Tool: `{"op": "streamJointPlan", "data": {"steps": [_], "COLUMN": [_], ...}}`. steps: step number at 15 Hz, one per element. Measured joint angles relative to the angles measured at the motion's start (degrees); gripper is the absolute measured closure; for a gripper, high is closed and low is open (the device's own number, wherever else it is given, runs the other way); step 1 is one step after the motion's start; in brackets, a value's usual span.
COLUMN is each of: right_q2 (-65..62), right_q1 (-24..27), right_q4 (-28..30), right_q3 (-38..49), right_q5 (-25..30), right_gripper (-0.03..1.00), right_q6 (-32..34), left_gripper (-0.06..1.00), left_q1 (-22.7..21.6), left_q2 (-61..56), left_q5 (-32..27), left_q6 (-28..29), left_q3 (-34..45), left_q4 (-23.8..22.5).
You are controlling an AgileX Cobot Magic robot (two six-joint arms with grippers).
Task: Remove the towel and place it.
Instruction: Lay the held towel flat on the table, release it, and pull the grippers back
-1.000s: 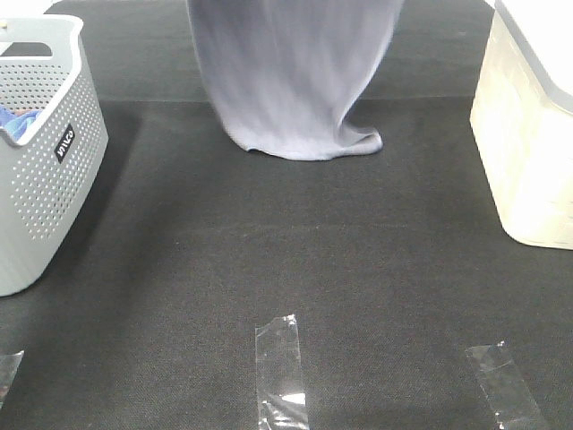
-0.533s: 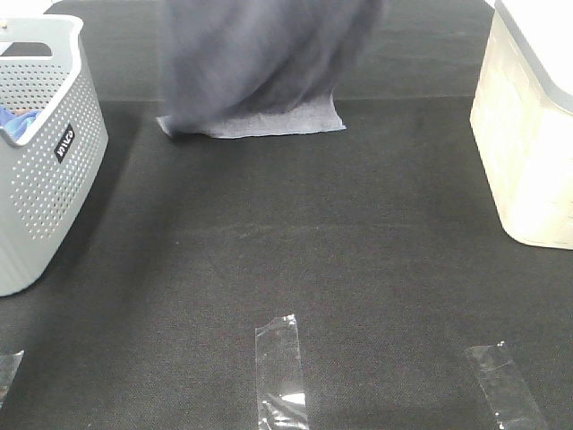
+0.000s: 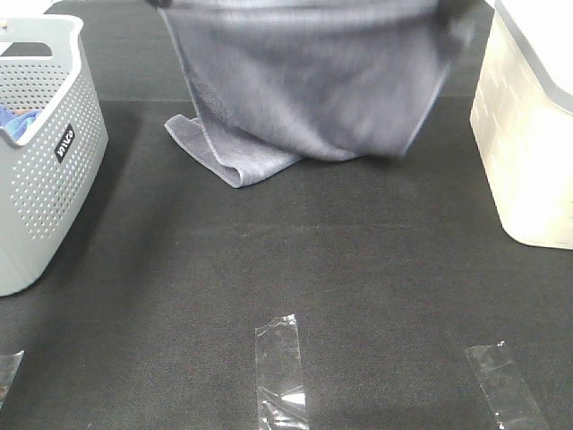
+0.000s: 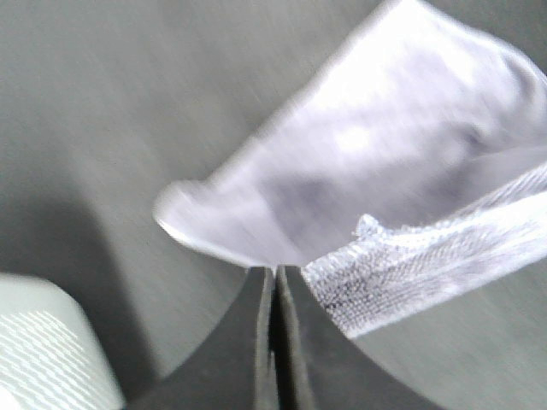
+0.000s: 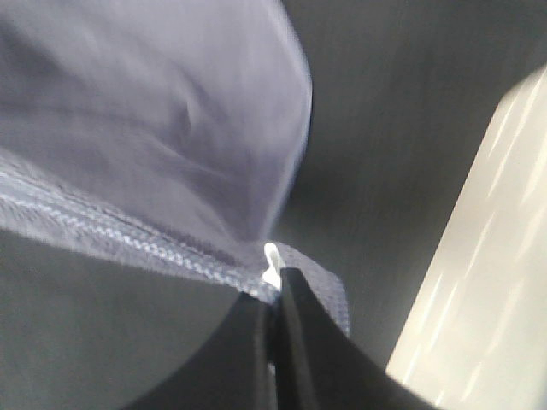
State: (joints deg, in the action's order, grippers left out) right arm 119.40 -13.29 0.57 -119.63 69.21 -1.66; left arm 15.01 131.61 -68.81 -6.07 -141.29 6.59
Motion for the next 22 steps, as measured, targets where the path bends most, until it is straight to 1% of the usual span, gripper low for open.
{"op": "streamJointPlan", "data": {"steps": [1,2,5,7,9,10,11,12,13,17,20,22], "right_q2": [0.0,-0.29,-4.01,-8.08,-12.89,-15.01,-17.25,-19.94,-22.63,-35.75,-42.69,-46.24], "right_q1": [0.0,0.17,0.23,0.23,0.23,0.23,0.23,0.23,0.23,0.23,0.23,0.23], "right_q4": [0.0,-0.23,-2.18,-4.81,-8.77,-10.08,-10.94,-11.23,-11.57,-15.3,-15.93,-15.93], "right_q3": [0.0,3.27,11.75,17.76,25.21,29.56,33.35,37.41,40.85,55.92,65.09,69.9], "right_q5": [0.0,0.0,-0.11,-0.17,-0.17,-0.11,0.06,0.17,0.29,0.29,0.52,0.63], "right_gripper": [0.97,0.97,0.97,0.97,0.97,0.97,0.97,0.97,0.97,0.97,0.97,0.97], "right_q6": [0.0,0.0,-0.06,-0.69,-1.26,-1.72,-2.29,-2.52,-2.52,-2.52,-2.29,-2.12], "left_gripper": [0.94,0.94,0.94,0.94,0.94,0.94,0.94,0.94,0.94,0.94,0.94,0.94], "left_q1": [0.0,0.17,1.26,1.78,2.46,3.44,3.78,4.93,6.99,13.58,18.45,21.6], "left_q2": [0.0,-0.97,-7.16,-12.38,-17.65,-21.26,-22.23,-24.69,-27.96,-37.01,-45.66,-51.22], "left_q5": [0.0,-0.06,-0.06,0.11,0.11,0.11,0.17,0.23,0.23,0.8,2.12,2.92], "left_q6": [0.0,0.4,0.34,0.34,0.34,0.4,0.4,0.4,1.38,7.33,12.78,15.36], "left_q3": [0.0,3.61,19.02,29.85,39.82,46.47,48.7,52.94,58.16,72.82,81.47,86.17], "left_q4": [0.0,0.86,1.32,2.12,2.46,2.98,3.15,3.67,4.13,4.64,6.19,8.59]}}
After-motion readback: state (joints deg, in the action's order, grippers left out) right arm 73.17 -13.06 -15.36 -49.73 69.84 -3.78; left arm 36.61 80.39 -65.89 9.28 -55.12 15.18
